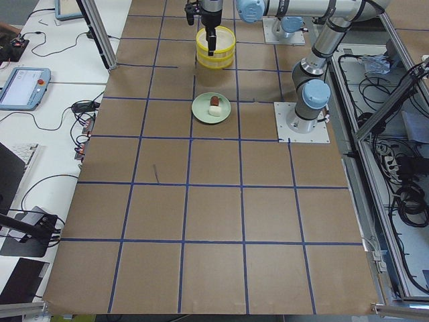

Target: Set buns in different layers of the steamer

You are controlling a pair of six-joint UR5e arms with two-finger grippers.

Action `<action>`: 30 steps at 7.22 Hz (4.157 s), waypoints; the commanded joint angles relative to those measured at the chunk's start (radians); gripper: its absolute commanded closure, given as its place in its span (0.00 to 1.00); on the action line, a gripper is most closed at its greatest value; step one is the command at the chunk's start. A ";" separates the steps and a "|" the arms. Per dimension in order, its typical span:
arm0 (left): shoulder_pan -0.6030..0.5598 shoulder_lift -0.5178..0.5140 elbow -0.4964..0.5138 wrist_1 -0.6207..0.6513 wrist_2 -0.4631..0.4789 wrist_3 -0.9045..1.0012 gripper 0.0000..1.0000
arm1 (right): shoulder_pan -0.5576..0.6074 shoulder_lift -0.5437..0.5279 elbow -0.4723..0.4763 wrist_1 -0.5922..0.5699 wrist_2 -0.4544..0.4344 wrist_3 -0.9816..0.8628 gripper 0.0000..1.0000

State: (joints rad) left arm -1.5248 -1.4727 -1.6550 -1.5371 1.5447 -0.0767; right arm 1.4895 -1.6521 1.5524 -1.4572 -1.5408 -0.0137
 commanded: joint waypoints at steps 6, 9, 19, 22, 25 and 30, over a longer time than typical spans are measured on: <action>0.006 0.006 -0.008 -0.005 0.014 0.108 0.00 | 0.063 0.095 0.017 -0.087 -0.016 0.034 0.00; 0.006 0.006 -0.005 -0.001 0.026 0.109 0.00 | 0.101 0.156 0.118 -0.158 -0.004 0.041 0.00; 0.172 -0.043 -0.169 0.047 0.150 0.291 0.00 | 0.124 0.199 0.408 -0.491 -0.009 0.031 0.43; 0.184 -0.141 -0.251 0.176 0.147 0.282 0.02 | 0.124 0.204 0.408 -0.499 -0.012 0.032 0.72; 0.176 -0.153 -0.339 0.224 0.066 0.281 0.01 | 0.123 0.204 0.405 -0.499 -0.005 0.034 0.92; 0.163 -0.211 -0.382 0.334 0.031 0.297 0.02 | 0.106 0.149 0.329 -0.439 -0.019 0.020 0.92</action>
State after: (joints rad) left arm -1.3604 -1.6611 -2.0363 -1.2469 1.5674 0.2118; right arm 1.6045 -1.4789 1.9211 -1.9342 -1.5583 0.0099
